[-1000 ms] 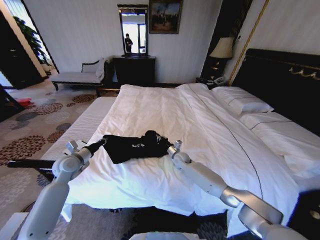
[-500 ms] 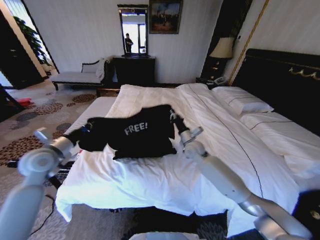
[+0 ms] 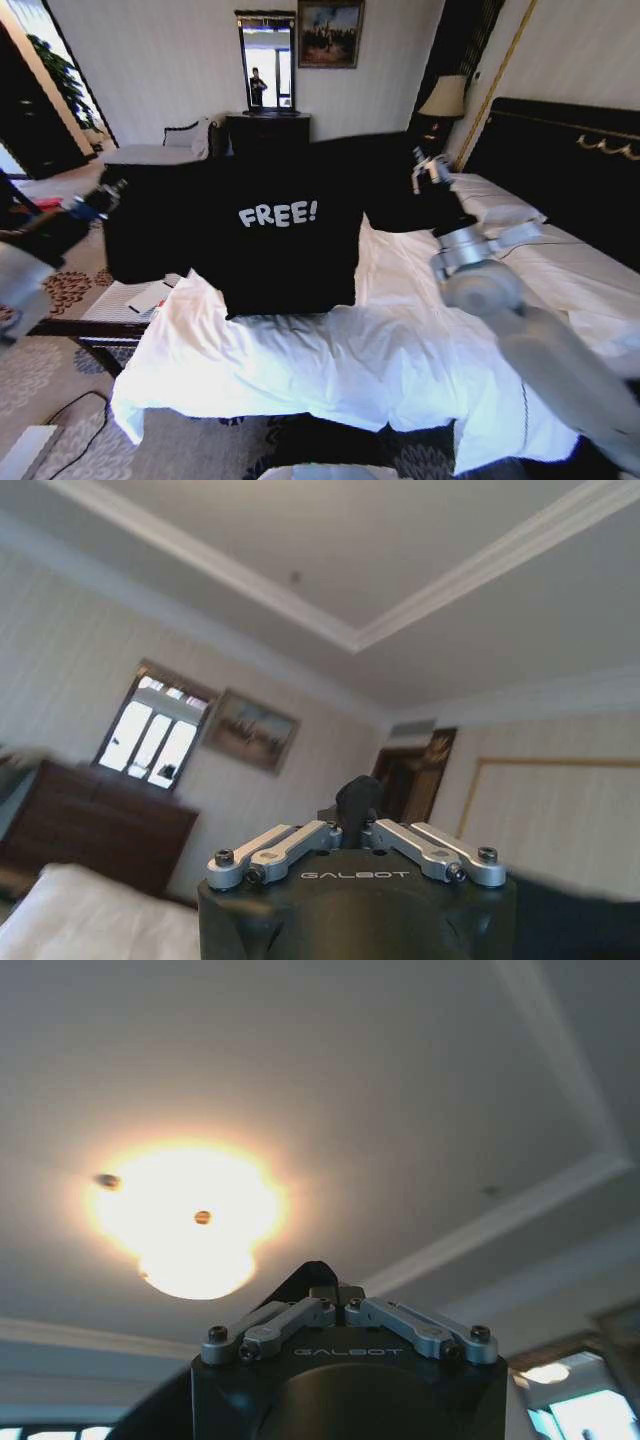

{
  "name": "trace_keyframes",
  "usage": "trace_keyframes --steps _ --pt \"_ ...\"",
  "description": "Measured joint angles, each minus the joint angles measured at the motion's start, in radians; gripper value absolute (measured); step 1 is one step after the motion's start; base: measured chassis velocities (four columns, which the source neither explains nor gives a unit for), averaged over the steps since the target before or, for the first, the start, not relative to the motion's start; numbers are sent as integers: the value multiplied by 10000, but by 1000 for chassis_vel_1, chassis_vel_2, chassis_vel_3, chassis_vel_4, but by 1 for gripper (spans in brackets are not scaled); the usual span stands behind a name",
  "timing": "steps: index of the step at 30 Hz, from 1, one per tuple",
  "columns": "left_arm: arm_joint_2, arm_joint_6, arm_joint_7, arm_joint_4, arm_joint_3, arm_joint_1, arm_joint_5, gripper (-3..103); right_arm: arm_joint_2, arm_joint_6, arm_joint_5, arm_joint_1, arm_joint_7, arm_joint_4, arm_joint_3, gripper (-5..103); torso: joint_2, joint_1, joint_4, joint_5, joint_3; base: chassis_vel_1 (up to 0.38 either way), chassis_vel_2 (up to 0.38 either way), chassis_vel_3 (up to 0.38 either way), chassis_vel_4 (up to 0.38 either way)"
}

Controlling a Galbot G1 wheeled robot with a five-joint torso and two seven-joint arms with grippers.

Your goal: Fold the clothes on the bed.

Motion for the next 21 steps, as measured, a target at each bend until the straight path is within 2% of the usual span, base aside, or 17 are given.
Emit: trace_keyframes --steps 2,4,6,10,12,13,16,17,18,19,20,21 --pt "124 -334 -77 -303 -721 349 -425 2 -645 104 484 -345 -355 561 633 0 0 0 -1 -1 0 0 0 0 0" --pt "145 -376 -100 -399 -943 468 -613 2 -830 127 627 -499 -424 721 861 0 -1 1 0 0 1 0 0 0 0" --pt "173 -376 -268 -705 -1709 811 -1352 2 -1414 146 1097 -1178 -512 1276 1704 0 0 0 -4 0 0 0 0 0 0" --pt "142 -171 -534 -983 -2085 1078 -1745 2 -1681 147 1278 -1674 -384 1740 2126 0 1 -1 -5 1 -1 0 0 0 0" --pt "-47 312 -836 -1109 -1683 1329 -1247 2 -1531 7 1099 -2001 37 1982 1950 0 1 -1 0 -1 -1 0 0 0 0" --pt "-47 312 -836 -1109 -1683 1329 -1247 2 -1531 7 1099 -2001 37 1982 1950 0 1 -1 0 -1 -1 0 0 0 0" --pt "-238 794 -1032 -1099 -397 1451 0 2 -1178 -326 674 -2369 569 1687 1453 0 0 0 -1 -3 1 0 0 0 0" --pt "-311 1008 -1106 -941 381 1505 634 2 -948 -544 492 -2682 682 1220 1120 0 -1 2 -3 -1 3 0 0 0 0" --pt "-333 1090 -1121 -807 784 1518 948 2 -831 -660 454 -2814 658 930 915 0 -1 3 -4 0 3 0 0 0 0" --pt "-333 1090 -1121 -807 784 1518 948 2 -831 -660 454 -2814 658 930 915 0 -1 3 -4 0 3 0 0 0 0" --pt "-341 1181 -1114 -559 1457 1505 1456 2 -616 -777 381 -2896 579 429 485 0 -1 2 -4 2 3 0 0 0 0" --pt "-339 1203 -1106 -468 1697 1486 1630 2 -536 -798 337 -2895 554 245 297 0 -2 2 -4 1 3 0 0 0 0"
